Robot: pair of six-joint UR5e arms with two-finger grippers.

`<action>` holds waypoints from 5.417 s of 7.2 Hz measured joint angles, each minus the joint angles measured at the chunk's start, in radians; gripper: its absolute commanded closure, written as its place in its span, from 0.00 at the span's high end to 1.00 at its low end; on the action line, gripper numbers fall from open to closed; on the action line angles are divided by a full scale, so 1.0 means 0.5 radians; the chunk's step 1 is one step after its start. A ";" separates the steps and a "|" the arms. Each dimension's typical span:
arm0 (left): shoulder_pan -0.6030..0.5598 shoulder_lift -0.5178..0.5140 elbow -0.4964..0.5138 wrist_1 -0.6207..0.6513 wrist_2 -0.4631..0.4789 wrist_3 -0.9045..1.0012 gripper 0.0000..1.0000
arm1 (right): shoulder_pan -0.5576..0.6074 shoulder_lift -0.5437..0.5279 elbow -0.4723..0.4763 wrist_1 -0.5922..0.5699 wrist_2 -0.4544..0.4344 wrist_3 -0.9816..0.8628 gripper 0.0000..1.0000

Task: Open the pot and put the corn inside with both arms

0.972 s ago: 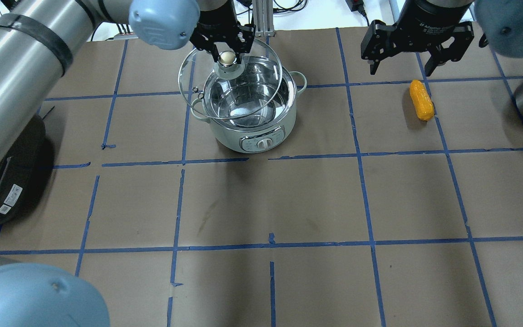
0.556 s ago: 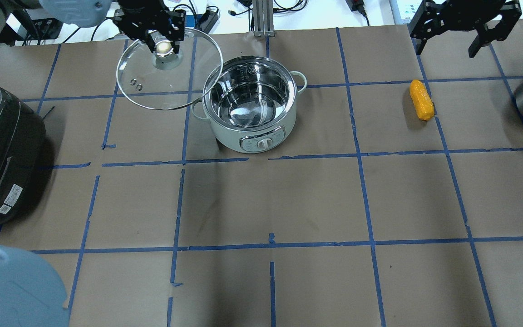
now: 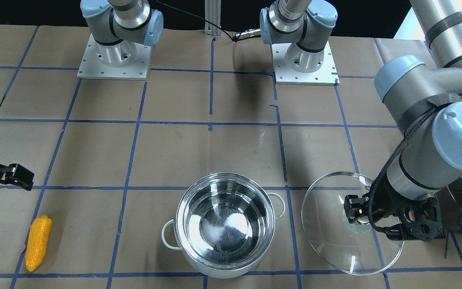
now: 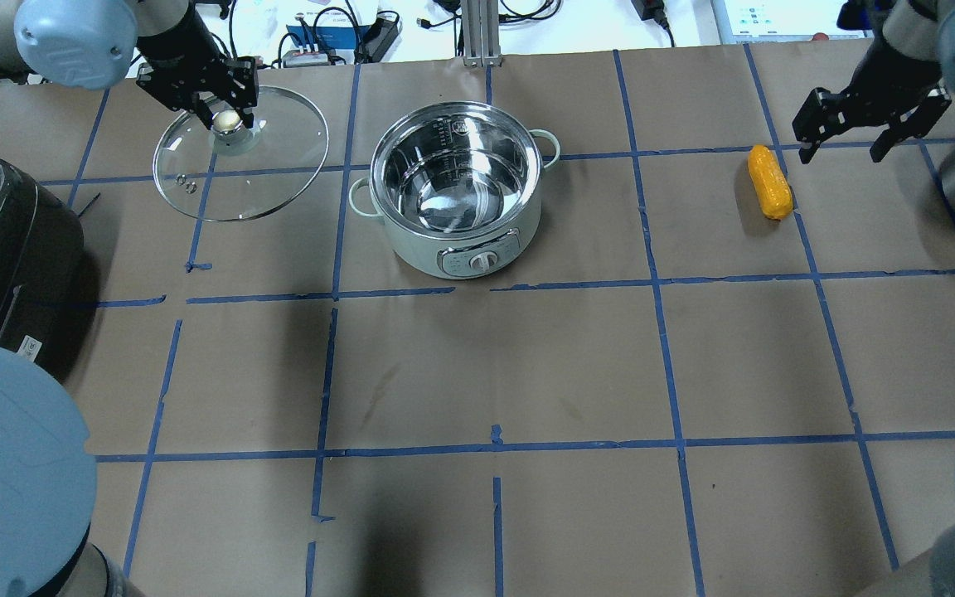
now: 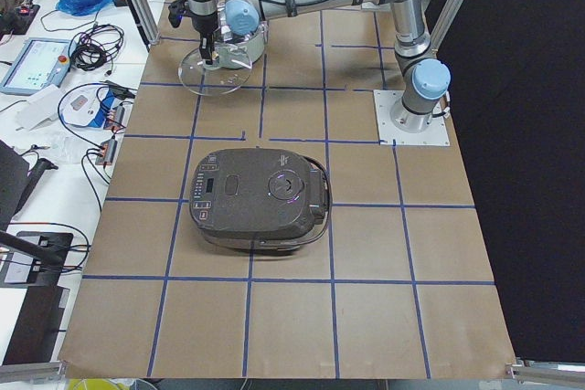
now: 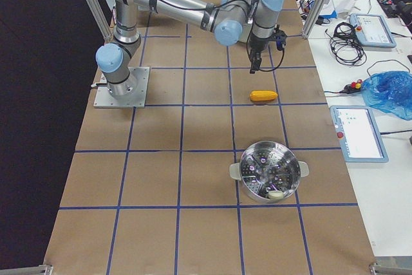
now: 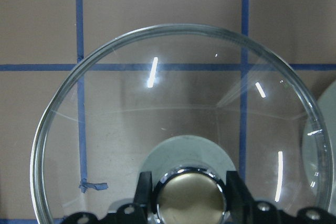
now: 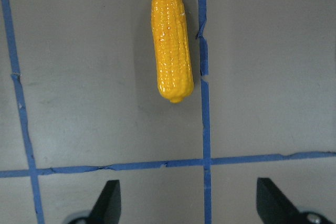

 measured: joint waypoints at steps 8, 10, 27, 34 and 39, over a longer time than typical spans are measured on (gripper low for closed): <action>0.054 -0.189 -0.420 0.633 -0.011 0.030 1.00 | -0.038 0.530 0.029 -0.712 0.201 -0.106 0.44; 0.052 -0.168 -0.404 0.636 -0.002 0.034 1.00 | -0.037 0.539 0.032 -0.698 0.215 -0.106 0.06; -0.266 0.782 -0.200 -0.753 0.075 0.032 1.00 | 1.431 0.639 -0.525 -0.379 0.024 0.983 1.00; -0.260 0.795 -0.245 -0.723 0.056 0.042 1.00 | 1.027 -0.135 -0.496 0.381 0.057 0.785 1.00; -0.256 0.796 -0.246 -0.720 0.054 0.042 1.00 | 0.752 -0.559 -0.143 0.672 0.057 0.675 1.00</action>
